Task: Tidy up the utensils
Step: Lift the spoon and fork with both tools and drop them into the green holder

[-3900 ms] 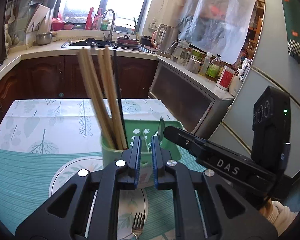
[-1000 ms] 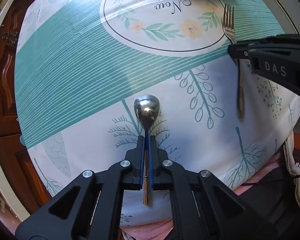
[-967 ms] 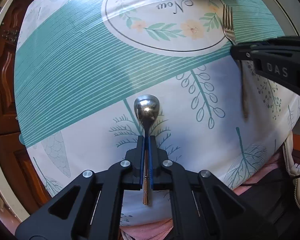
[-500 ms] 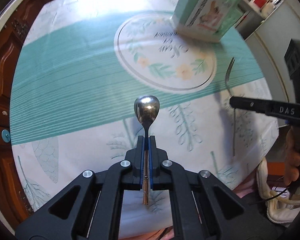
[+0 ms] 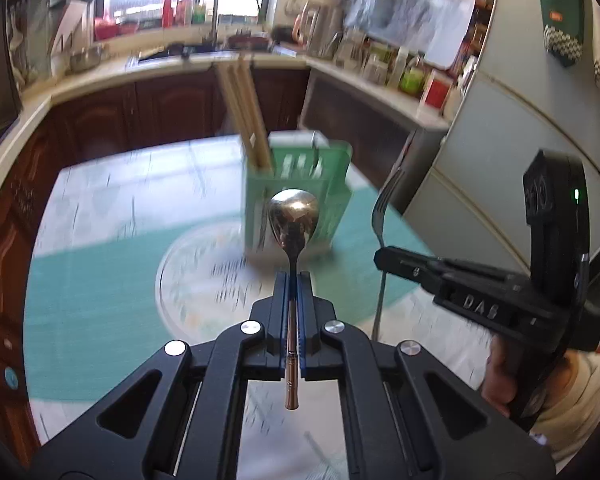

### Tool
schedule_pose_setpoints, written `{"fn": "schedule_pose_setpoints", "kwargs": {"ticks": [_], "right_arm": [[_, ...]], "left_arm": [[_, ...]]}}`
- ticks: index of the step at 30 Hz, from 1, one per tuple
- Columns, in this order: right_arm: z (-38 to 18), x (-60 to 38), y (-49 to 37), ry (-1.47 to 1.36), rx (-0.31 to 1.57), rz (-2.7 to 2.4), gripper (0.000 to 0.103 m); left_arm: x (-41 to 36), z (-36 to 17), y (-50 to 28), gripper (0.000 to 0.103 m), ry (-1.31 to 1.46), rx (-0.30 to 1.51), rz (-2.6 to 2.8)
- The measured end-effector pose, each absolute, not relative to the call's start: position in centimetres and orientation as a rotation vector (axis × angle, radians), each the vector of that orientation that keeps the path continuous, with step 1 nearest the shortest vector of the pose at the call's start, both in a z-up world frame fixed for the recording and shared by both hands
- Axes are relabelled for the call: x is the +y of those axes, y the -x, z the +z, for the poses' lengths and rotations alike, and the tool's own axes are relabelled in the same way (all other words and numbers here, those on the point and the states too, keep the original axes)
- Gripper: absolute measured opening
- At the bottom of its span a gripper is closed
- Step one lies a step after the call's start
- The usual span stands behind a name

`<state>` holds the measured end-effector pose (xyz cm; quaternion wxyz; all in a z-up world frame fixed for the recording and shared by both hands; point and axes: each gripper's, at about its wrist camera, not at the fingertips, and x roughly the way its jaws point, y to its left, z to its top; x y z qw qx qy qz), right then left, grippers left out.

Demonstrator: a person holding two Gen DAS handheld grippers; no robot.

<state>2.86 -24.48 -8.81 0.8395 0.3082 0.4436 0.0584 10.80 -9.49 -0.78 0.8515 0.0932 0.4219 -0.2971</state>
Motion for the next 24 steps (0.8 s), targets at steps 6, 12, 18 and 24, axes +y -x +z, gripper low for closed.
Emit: {"fn": "schedule_pose_setpoints", "kwargs": {"ticks": [6, 12, 18, 24], "right_arm": [[-4.5, -28.8, -4.9, -0.572, 0.71, 0.016, 0.004], [-3.0, -32.0, -8.5, -0.535, 0.539, -0.032, 0.004], [-4.0, -33.3, -11.6, -0.463, 0.433, -0.022, 0.004], [-6.6, -34.2, -12.6, -0.433, 0.421, 0.021, 0.004]], "left_arm": [[-13.9, 4.7, -14.9, 0.001, -0.098, 0.747, -0.646], [-18.5, 5.6, -19.8, 0.001, 0.011, 0.667, -0.663], [-22.0, 1.8, -23.4, 0.001, 0.029, 0.653, -0.659], [-23.5, -4.4, -25.0, 0.001, -0.01, 0.653, -0.638]]}}
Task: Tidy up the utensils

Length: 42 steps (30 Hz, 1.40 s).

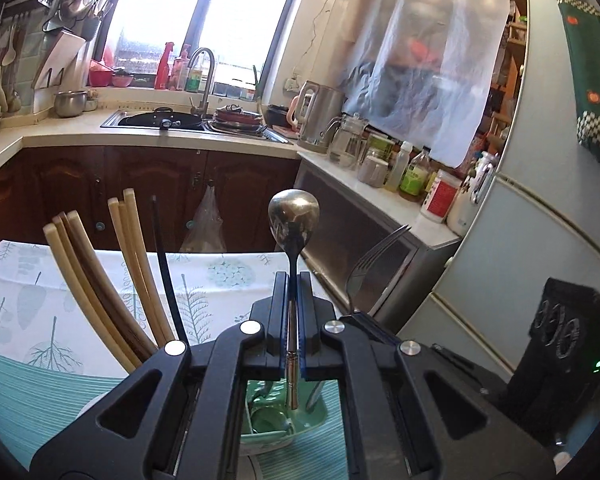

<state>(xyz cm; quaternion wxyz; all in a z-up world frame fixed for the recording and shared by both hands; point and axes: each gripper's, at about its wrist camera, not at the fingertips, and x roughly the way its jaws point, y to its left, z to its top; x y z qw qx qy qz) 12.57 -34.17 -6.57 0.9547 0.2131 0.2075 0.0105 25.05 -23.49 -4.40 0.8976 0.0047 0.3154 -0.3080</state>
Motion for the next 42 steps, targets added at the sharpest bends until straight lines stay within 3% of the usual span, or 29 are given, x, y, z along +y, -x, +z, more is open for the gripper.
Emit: {"fn": "schedule_pose_setpoints", "kwargs": {"ticks": [9, 11, 15, 23, 32, 36, 38, 40, 42], "right_arm": [[-9.1, -32.6, -12.8, -0.346, 0.475, 0.085, 0.005], [-9.3, -31.9, -12.6, -0.312, 0.501, 0.095, 0.005], [-9.2, -30.8, -11.8, -0.263, 0.52, 0.107, 0.006], [-8.1, -30.2, -9.9, -0.331, 0.562, 0.096, 0.007], [-7.9, -27.9, -7.2, -0.381, 0.658, 0.081, 0.007], [-7.7, -26.3, -5.8, -0.388, 0.706, 0.08, 0.007], [-7.6, -25.8, -5.2, -0.393, 0.725, 0.079, 0.01], [-7.4, -25.2, -4.2, -0.403, 0.736, 0.071, 0.027], [-7.1, -24.5, -3.1, -0.405, 0.741, 0.053, 0.033]], "left_arm": [[-23.1, -8.4, -24.3, 0.004, -0.079, 0.697, -0.605], [-22.5, -8.4, -23.5, 0.01, -0.091, 0.712, -0.6], [-20.5, -7.8, -22.2, 0.034, -0.077, 0.735, -0.563], [-15.5, -6.2, -18.3, 0.041, -0.081, 0.797, -0.515], [-10.0, -5.6, -11.8, 0.064, -0.096, 0.842, -0.458], [-7.6, -5.0, -9.2, 0.081, -0.111, 0.845, -0.385], [-6.4, -4.6, -7.9, 0.082, -0.111, 0.832, -0.345], [-5.1, -4.2, -6.8, 0.084, -0.116, 0.838, -0.303], [-4.3, -3.7, -6.1, 0.085, -0.129, 0.857, -0.26]]}}
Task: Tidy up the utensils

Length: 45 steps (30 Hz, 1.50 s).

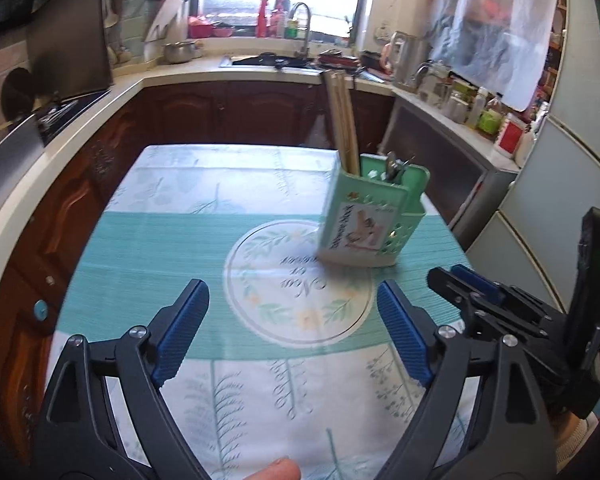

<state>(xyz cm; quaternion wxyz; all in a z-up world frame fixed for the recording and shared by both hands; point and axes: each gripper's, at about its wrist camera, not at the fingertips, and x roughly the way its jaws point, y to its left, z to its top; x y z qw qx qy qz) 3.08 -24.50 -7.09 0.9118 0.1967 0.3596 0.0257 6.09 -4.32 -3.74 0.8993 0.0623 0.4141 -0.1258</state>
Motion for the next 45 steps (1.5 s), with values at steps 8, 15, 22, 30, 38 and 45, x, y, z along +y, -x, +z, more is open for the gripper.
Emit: {"fn": "schedule_pose_setpoints", "kwargs": {"ticks": [8, 15, 22, 30, 38, 45], "right_arm": [[-6.0, -22.3, -0.6, -0.418, 0.823, 0.057, 0.037], [-3.2, -20.3, 1.5, -0.39, 0.836, 0.059, 0.043], [0.0, -18.7, 3.3, -0.362, 0.772, 0.046, 0.055], [0.8, -17.9, 4.0, -0.325, 0.746, 0.012, 0.057], [1.1, -17.5, 4.0, -0.317, 0.726, 0.021, 0.057], [0.9, -17.3, 3.8, -0.317, 0.733, 0.023, 0.057]], "left_arm": [[-2.4, -1.1, -3.4, 0.086, -0.197, 0.832, -0.102], [-0.7, 1.8, -1.6, 0.086, -0.137, 0.81, -0.093], [-0.9, 3.1, 0.2, 0.086, -0.177, 0.78, -0.077], [-0.5, 2.7, 0.5, 0.086, -0.172, 0.806, -0.076], [0.1, 2.5, 0.3, 0.086, -0.162, 0.807, -0.061], [0.5, 2.1, 0.2, 0.086, -0.152, 0.815, -0.056]]}}
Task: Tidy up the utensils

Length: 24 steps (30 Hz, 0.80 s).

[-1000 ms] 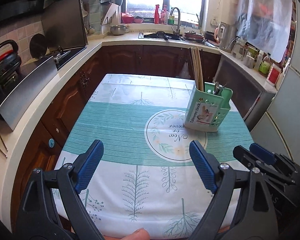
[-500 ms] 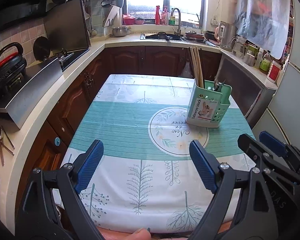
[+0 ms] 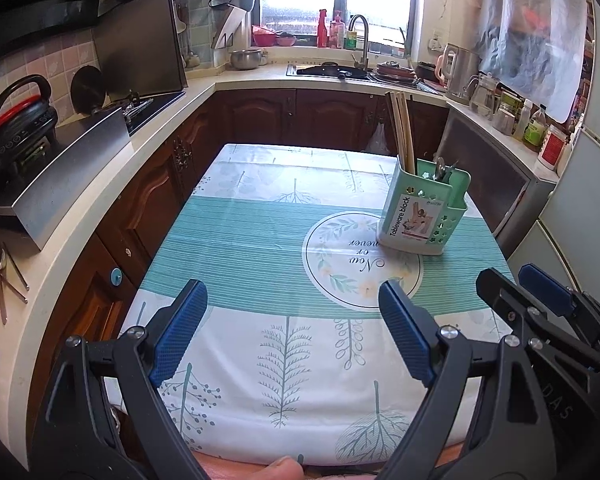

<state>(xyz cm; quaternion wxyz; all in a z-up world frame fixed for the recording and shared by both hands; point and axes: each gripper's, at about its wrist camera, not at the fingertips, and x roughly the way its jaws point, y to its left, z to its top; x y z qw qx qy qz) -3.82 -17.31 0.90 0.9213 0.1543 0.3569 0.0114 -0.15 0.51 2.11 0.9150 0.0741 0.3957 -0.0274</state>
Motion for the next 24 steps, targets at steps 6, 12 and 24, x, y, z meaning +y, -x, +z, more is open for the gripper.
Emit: {"fn": "schedule_pose_setpoints", "kwargs": {"ticks": [6, 12, 24], "right_arm": [[0.75, -17.07, 3.78, -0.315, 0.739, 0.023, 0.057], [0.25, -16.9, 3.63, -0.323, 0.748, 0.027, 0.057], [0.14, -16.9, 3.52, -0.325, 0.753, 0.029, 0.057]], "left_arm": [[0.96, 1.79, -0.01, 0.086, -0.14, 0.828, -0.056], [1.03, 1.48, -0.06, 0.086, -0.138, 0.838, -0.052], [1.1, 1.33, -0.06, 0.086, -0.145, 0.842, -0.047]]}}
